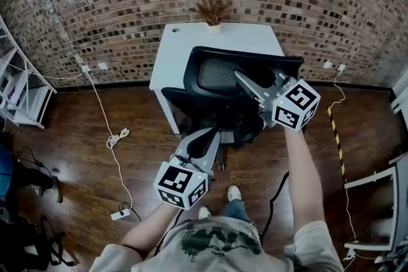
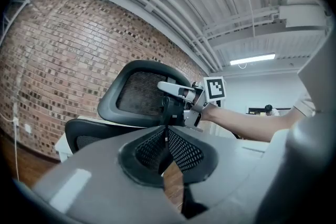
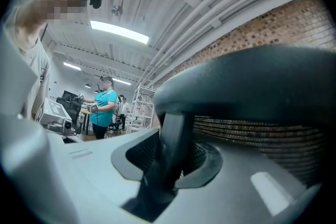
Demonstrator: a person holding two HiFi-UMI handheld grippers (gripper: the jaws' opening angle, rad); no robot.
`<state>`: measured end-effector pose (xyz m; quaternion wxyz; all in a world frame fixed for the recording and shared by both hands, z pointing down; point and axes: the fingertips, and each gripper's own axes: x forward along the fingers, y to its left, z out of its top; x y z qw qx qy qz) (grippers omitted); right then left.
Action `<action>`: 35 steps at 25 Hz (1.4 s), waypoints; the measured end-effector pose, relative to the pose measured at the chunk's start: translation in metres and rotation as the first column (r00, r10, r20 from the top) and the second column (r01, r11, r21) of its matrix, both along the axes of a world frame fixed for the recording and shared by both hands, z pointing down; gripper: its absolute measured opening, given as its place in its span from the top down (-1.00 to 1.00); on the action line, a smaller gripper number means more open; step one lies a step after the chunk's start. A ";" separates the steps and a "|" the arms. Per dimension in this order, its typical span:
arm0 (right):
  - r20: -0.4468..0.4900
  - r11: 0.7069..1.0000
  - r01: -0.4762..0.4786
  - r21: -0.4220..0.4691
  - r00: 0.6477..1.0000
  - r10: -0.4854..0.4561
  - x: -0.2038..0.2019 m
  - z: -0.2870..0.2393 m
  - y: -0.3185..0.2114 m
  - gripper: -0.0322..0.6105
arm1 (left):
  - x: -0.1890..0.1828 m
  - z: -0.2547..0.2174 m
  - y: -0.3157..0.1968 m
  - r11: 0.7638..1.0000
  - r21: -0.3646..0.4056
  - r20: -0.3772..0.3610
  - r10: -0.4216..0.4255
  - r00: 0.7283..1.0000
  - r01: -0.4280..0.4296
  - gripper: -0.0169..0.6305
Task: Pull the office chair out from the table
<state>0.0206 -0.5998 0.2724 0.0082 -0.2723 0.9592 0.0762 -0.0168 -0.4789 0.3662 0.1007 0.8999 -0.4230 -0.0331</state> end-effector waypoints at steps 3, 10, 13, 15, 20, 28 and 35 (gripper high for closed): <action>0.000 1.000 -0.017 0.002 1.000 0.017 0.004 0.000 0.014 0.58 | 0.001 0.004 0.013 1.000 -0.012 -0.001 0.020 1.000 -0.020 0.91; 0.004 1.000 -0.021 0.000 1.000 0.021 0.010 0.001 0.047 0.58 | 0.005 -0.004 0.041 1.000 0.011 -0.005 0.016 1.000 -0.016 0.91; 0.007 1.000 -0.020 0.006 1.000 0.020 0.011 0.001 0.061 0.57 | 0.010 -0.005 0.055 1.000 0.015 -0.004 0.011 1.000 -0.011 0.91; 0.007 1.000 -0.015 0.009 1.000 0.015 0.012 0.001 0.069 0.57 | 0.016 -0.006 0.065 1.000 0.025 0.001 0.002 1.000 -0.002 0.91; 0.003 1.000 -0.022 0.016 1.000 0.022 0.015 0.002 0.091 0.56 | 0.025 -0.017 0.079 0.997 0.056 0.006 -0.046 0.999 0.046 0.91; -0.003 0.999 -0.025 0.028 1.000 0.025 0.020 0.013 0.132 0.55 | 0.020 -0.010 0.118 0.986 0.080 0.043 -0.149 0.988 0.146 0.91; -0.024 0.998 -0.053 0.020 0.998 0.053 0.025 0.006 0.151 0.53 | 0.025 -0.021 0.163 0.984 0.058 0.074 -0.174 0.982 0.170 0.91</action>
